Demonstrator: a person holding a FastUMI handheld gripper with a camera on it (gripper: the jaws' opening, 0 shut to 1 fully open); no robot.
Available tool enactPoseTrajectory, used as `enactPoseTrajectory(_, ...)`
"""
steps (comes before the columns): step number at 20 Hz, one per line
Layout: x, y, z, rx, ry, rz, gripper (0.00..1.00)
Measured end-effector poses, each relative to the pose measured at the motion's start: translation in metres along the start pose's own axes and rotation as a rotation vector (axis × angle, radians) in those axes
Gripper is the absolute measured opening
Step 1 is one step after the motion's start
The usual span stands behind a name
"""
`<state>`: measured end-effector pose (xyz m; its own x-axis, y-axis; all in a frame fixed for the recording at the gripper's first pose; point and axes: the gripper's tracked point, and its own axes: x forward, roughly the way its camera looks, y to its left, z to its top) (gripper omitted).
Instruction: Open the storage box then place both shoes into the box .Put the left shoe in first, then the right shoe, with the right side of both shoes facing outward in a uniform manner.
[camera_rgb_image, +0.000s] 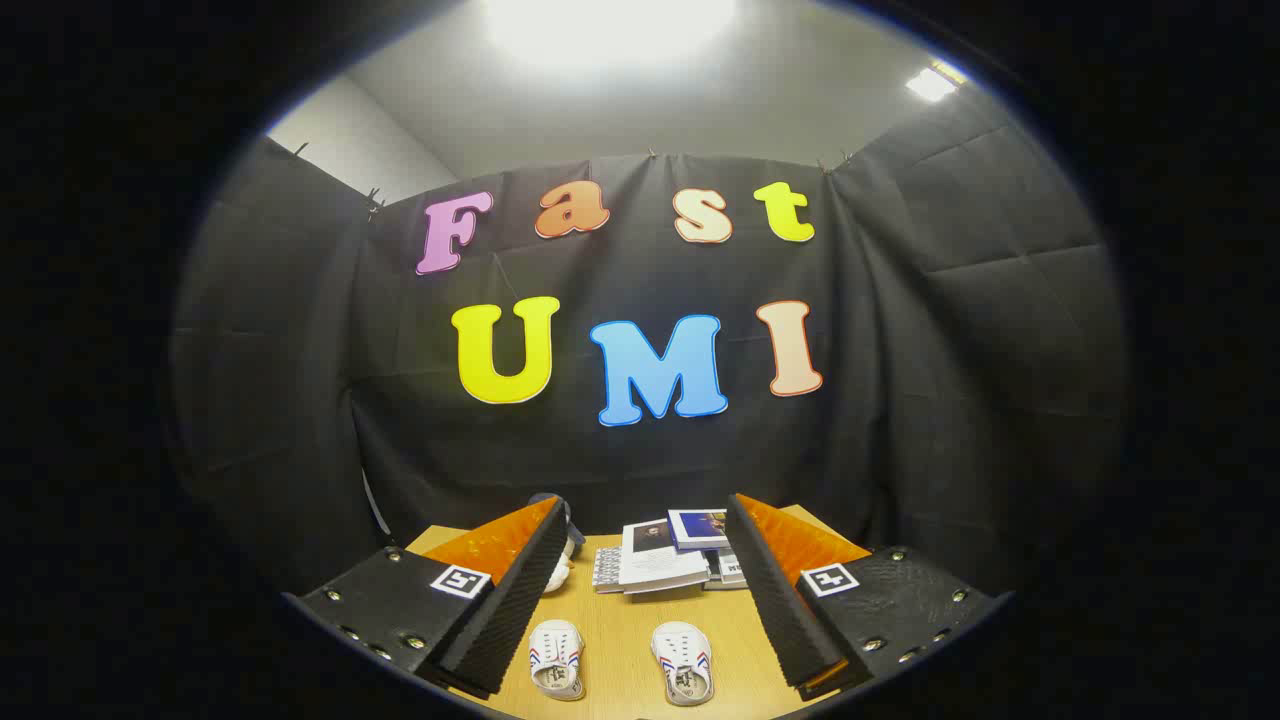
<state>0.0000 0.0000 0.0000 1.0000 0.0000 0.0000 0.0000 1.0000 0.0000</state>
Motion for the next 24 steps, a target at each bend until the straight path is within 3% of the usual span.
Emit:
enactPoseTrajectory(14,0.012,0.007,0.007,-0.035,-0.041,-0.013,0.97)
enactPoseTrajectory(24,0.041,0.033,-0.023,-0.015,0.025,0.033,0.97)
